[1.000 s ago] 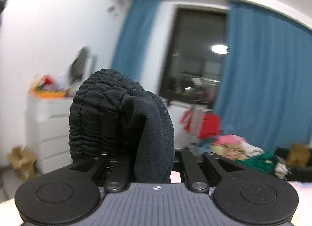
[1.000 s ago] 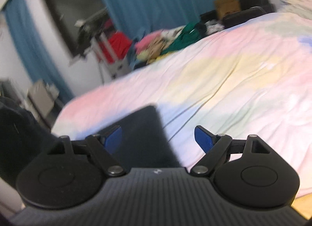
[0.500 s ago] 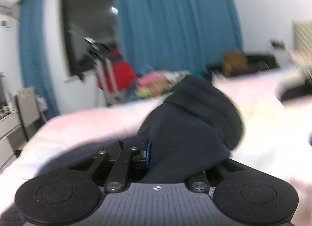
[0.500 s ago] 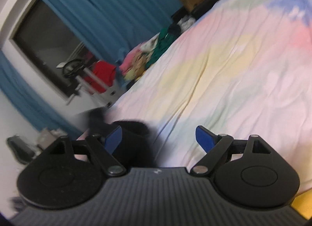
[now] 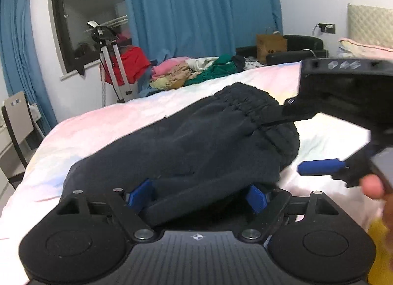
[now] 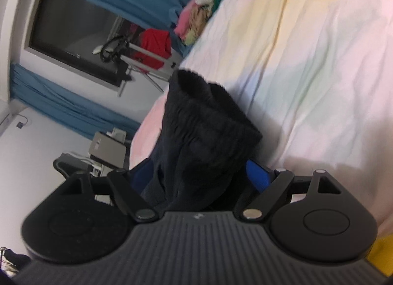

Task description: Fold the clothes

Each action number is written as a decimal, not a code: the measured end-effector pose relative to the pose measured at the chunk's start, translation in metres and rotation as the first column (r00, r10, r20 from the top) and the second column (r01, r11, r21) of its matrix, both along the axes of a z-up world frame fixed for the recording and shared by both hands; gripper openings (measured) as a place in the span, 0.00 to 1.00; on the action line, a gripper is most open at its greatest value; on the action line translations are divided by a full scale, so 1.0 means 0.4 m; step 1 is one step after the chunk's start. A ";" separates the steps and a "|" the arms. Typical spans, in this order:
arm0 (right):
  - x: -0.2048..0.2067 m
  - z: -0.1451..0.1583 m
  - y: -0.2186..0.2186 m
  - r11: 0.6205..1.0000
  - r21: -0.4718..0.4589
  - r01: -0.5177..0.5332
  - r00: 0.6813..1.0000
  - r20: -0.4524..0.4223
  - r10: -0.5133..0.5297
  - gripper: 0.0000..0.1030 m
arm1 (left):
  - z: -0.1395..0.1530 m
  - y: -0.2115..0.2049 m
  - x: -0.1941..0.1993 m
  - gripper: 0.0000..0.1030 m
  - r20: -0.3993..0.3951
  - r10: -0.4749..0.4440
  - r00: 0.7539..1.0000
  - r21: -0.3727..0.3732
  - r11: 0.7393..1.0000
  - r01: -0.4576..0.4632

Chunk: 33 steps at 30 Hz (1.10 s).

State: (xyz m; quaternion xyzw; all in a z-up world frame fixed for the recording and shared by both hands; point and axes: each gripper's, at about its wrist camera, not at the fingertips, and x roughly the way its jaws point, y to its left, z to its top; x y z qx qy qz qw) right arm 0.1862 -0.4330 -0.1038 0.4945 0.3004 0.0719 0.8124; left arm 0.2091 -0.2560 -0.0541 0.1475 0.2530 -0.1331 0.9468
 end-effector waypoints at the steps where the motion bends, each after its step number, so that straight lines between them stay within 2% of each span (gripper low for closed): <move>1: 0.002 -0.006 0.005 1.000 0.001 0.000 1.000 -0.018 0.000 0.83 | 0.001 0.027 -0.015 0.82 0.017 0.017 1.000 0.016 1.000 -0.017; 6: 0.007 -0.040 0.013 0.998 0.051 0.022 0.997 -0.078 -0.018 0.83 | 0.006 0.148 -0.056 0.83 0.094 0.030 0.995 0.095 0.995 -0.039; 8: 0.014 -0.048 0.019 0.997 0.073 0.015 0.998 -0.065 -0.010 0.83 | -0.009 0.181 -0.110 0.84 0.110 0.041 0.993 0.107 0.993 -0.053; 10: 0.025 -0.054 0.031 0.997 0.081 0.012 0.998 -0.056 -0.008 0.83 | -0.035 0.221 -0.114 0.84 0.133 0.055 0.990 0.124 0.990 -0.072; 12: 0.043 -0.053 0.051 0.999 0.040 0.022 0.998 -0.051 -0.020 0.84 | -0.069 0.246 -0.112 0.84 0.135 0.062 0.989 0.151 0.985 -0.082; 15: 0.072 -0.045 0.081 0.999 -0.037 0.039 0.999 -0.030 -0.040 0.83 | -0.088 0.279 -0.125 0.85 0.119 0.096 0.988 0.140 0.984 -0.113; 16: 0.077 -0.043 0.091 0.997 -0.069 0.046 0.998 -0.028 -0.048 0.77 | -0.086 0.288 -0.125 0.86 0.125 0.115 0.986 0.128 0.983 -0.131; 17: 0.079 -0.041 0.098 0.992 -0.111 0.054 0.998 -0.027 -0.058 0.64 | -0.082 0.294 -0.119 0.86 0.132 0.137 0.982 0.110 0.982 -0.151; 20: 0.067 -0.009 0.118 0.971 -0.226 0.076 0.997 0.014 -0.075 0.45 | -0.068 0.331 -0.101 0.86 0.129 0.227 0.965 0.029 0.972 -0.232; 23: 0.027 0.054 0.127 0.956 -0.269 0.114 0.986 0.145 -0.077 0.37 | -0.041 0.370 -0.102 0.87 0.131 0.318 0.939 -0.044 0.948 -0.315; 25: 0.010 0.075 0.128 0.956 -0.271 0.114 0.979 0.193 -0.062 0.37 | -0.022 0.407 -0.107 0.90 0.134 0.383 0.914 -0.096 0.923 -0.373; 28: 0.020 0.024 0.116 0.967 -0.230 0.109 0.989 0.123 -0.083 0.40 | -0.004 0.455 -0.125 0.92 0.113 0.455 0.883 -0.149 0.887 -0.437; 30: 0.027 -0.013 0.107 0.974 -0.200 0.108 0.993 0.071 -0.096 0.45 | -0.002 0.470 -0.143 0.93 0.105 0.476 0.873 -0.148 0.876 -0.459; 31: 0.031 -0.032 0.102 0.977 -0.185 0.108 0.994 0.045 -0.101 0.49 | -0.001 0.474 -0.151 0.93 0.098 0.479 0.873 -0.141 0.875 -0.464; 33: 0.037 -0.058 0.096 0.976 -0.184 0.114 0.993 -0.004 -0.117 0.69 | -0.002 0.478 -0.158 0.93 0.082 0.483 0.872 -0.135 0.872 -0.471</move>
